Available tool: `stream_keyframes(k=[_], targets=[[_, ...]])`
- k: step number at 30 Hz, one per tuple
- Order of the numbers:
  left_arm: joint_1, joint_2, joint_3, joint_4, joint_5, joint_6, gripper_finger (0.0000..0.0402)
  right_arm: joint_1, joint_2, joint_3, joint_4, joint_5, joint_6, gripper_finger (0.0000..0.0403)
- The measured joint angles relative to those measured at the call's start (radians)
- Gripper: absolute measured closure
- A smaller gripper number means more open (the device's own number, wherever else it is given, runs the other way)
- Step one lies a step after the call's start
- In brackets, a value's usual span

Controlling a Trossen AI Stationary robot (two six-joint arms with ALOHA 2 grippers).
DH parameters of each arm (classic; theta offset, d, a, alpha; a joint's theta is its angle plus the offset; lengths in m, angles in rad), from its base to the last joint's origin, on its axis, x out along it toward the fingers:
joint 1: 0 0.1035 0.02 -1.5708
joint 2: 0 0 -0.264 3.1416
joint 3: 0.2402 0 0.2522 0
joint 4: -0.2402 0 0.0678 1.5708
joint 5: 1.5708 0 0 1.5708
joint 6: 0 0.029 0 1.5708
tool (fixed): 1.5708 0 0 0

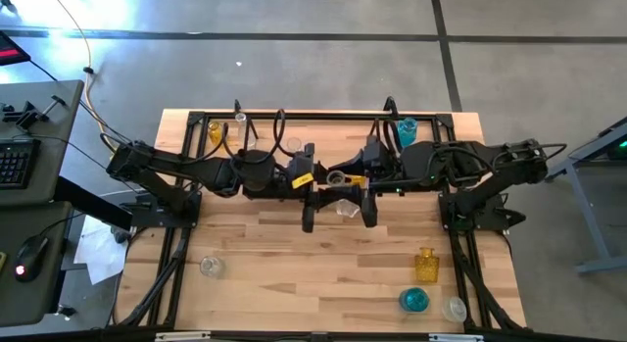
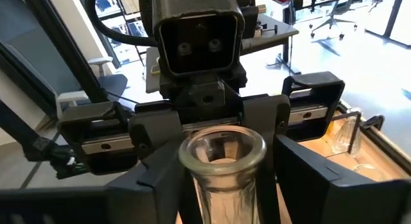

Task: Sort vases onto shelf
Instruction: Put the transparent vase on the shelf aligned with the other transparent vases

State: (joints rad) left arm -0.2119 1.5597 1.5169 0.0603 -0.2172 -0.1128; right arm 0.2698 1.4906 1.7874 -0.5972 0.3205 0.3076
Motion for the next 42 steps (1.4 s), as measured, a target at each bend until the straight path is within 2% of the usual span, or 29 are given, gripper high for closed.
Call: stream_keyframes(k=[5, 14, 25, 34, 38, 42], targets=[[0.001, 0.0, 0.0, 0.006, -0.007, -0.008, 0.0291, 0.0, 0.001, 0.0, 0.003, 0.001, -0.026, 0.0286], [0.001, 0.0, 0.0, 0.006, -0.01, -0.008, 0.029, -0.001, 0.001, -0.001, 0.0, -0.007, -0.037, 0.0288], [0.0, 0.0, 0.0, -0.017, -0.015, -0.031, 0.0267, -0.001, 0.002, -0.002, -0.005, -0.011, -0.045, 0.0288], [-0.001, -0.005, 0.001, -0.075, 0.002, -0.071, 0.0204, -0.002, 0.006, -0.004, -0.015, -0.007, -0.07, 0.0289], [-0.002, -0.005, 0.001, -0.09, -0.002, -0.071, 0.0176, -0.003, 0.005, -0.005, -0.015, -0.008, -0.077, 0.0308], [-0.002, -0.005, 0.002, -0.092, -0.01, -0.071, 0.0164, -0.003, 0.005, -0.005, -0.011, -0.009, -0.078, 0.0322]])
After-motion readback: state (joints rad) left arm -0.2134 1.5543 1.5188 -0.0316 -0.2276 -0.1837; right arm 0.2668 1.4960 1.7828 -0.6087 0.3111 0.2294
